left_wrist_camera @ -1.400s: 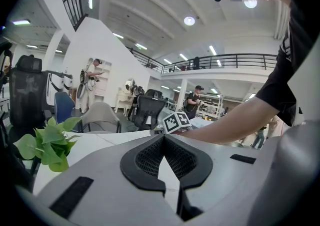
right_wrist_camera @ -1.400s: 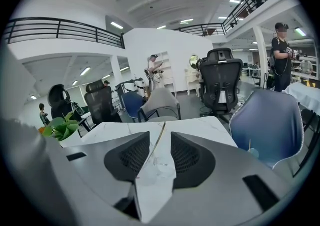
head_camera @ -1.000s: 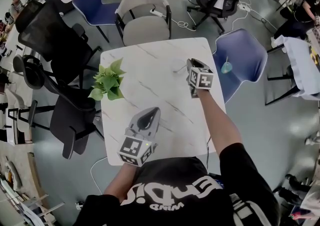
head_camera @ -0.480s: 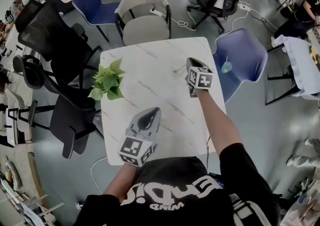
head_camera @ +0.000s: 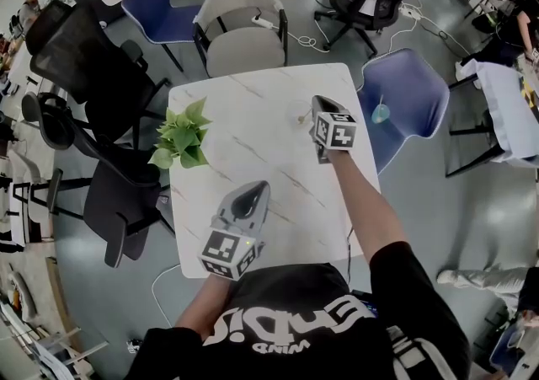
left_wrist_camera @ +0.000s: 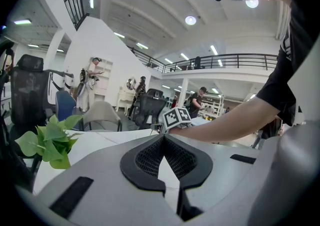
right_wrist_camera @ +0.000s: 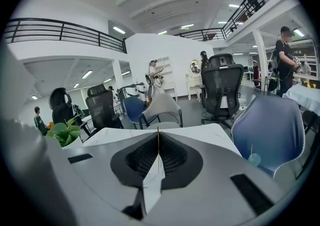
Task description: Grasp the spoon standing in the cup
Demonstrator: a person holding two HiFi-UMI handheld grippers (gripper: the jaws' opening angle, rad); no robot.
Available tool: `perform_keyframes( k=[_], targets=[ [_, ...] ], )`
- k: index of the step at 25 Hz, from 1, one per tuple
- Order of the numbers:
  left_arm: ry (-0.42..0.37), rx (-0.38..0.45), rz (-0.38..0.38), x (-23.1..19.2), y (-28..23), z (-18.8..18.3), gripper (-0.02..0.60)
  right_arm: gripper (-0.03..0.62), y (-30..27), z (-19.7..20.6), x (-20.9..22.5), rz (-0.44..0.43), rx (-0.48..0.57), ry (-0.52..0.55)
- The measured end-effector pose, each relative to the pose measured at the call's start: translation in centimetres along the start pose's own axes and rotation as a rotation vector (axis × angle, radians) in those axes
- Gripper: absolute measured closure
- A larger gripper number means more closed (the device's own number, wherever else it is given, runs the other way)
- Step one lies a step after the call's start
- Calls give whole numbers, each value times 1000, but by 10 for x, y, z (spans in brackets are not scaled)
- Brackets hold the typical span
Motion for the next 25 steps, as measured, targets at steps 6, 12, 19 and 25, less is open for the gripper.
perform_keyframes(
  k=[6, 12, 19, 25],
  targets=[
    [0, 6, 6, 2, 1, 1, 568, 580, 7, -5, -4, -9, 22, 0],
    [0, 8, 18, 7, 2, 2, 568, 580, 18, -19, -12, -25, 52, 33],
    [5, 16, 32, 11, 4, 0, 568, 579, 35, -46, -23, -34, 109, 45],
    [7, 23, 32, 12, 7, -1, 568, 580, 60, -71, -40, -56, 160, 80]
  ],
)
Point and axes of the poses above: the fingertips, and each gripper's own axes: y backward along the fingers, x to its right, z out of its underside, the point moved 1 cm from there along y, backward along the fingers, and after that the axes turned 7 degrees about -z, right-handed, at the moved point
